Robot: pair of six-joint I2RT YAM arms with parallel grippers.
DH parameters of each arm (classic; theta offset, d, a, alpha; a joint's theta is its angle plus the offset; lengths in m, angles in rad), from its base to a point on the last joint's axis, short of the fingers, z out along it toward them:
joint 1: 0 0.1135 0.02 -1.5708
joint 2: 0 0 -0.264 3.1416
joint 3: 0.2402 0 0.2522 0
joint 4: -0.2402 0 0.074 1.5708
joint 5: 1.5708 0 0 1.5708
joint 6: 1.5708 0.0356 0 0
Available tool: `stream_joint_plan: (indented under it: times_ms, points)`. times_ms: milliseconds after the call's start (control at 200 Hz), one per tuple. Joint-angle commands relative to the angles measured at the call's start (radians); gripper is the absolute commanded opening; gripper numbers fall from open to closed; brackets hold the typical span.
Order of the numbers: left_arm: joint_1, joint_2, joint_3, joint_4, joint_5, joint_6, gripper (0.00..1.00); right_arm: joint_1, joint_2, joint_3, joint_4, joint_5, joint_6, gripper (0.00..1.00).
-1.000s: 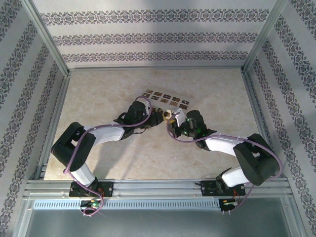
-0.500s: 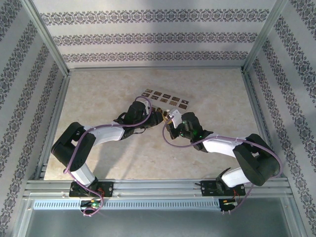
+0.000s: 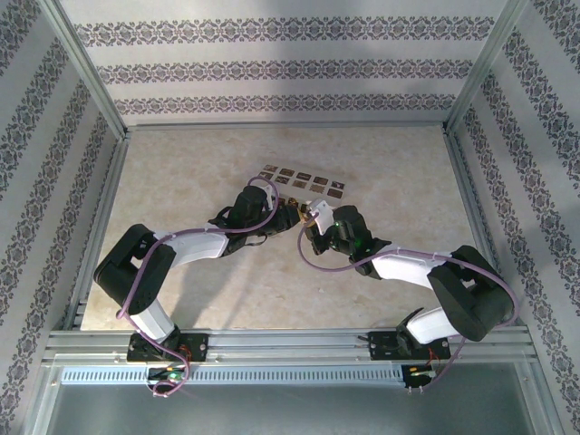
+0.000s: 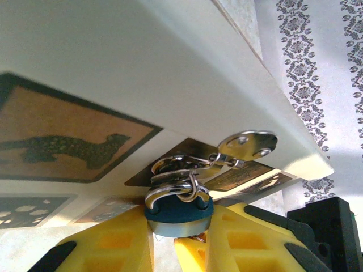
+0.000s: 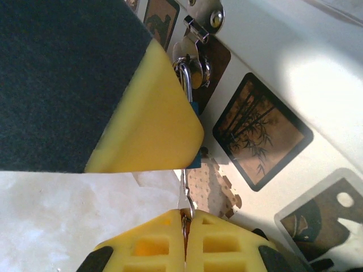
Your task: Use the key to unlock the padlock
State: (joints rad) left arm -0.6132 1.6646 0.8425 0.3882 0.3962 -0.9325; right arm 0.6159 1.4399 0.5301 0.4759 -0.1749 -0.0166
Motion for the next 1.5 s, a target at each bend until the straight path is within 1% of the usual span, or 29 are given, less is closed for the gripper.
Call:
stream_joint_plan:
  times_ms: [0,365,535,815,885,1224,1329,1494]
  points:
    - [-0.018,-0.017,0.013,0.037,0.087,0.009,0.23,-0.011,-0.017,0.047,0.118,-0.093,0.045,0.00]
    - [-0.017,-0.012,0.007,0.047,0.091,0.004,0.23,-0.041,-0.003,0.081,0.173,-0.187,0.089,0.00]
    - [-0.017,-0.012,0.005,0.045,0.095,0.003,0.23,-0.042,0.009,0.115,0.174,-0.197,0.079,0.00]
    - [-0.017,-0.012,0.000,0.049,0.091,-0.001,0.23,-0.067,0.025,0.137,0.199,-0.302,0.142,0.00]
    - [-0.017,-0.011,0.001,0.049,0.090,0.000,0.23,-0.066,0.029,0.134,0.202,-0.297,0.141,0.00]
    - [-0.017,0.001,0.002,0.056,0.094,-0.003,0.23,-0.035,0.021,0.115,0.179,-0.158,0.069,0.00]
    - [-0.017,0.007,0.006,0.055,0.094,-0.005,0.23,-0.030,0.020,0.118,0.180,-0.157,0.079,0.00]
    - [-0.017,0.019,0.006,0.072,0.099,-0.013,0.23,-0.033,0.029,0.121,0.201,-0.213,0.169,0.00]
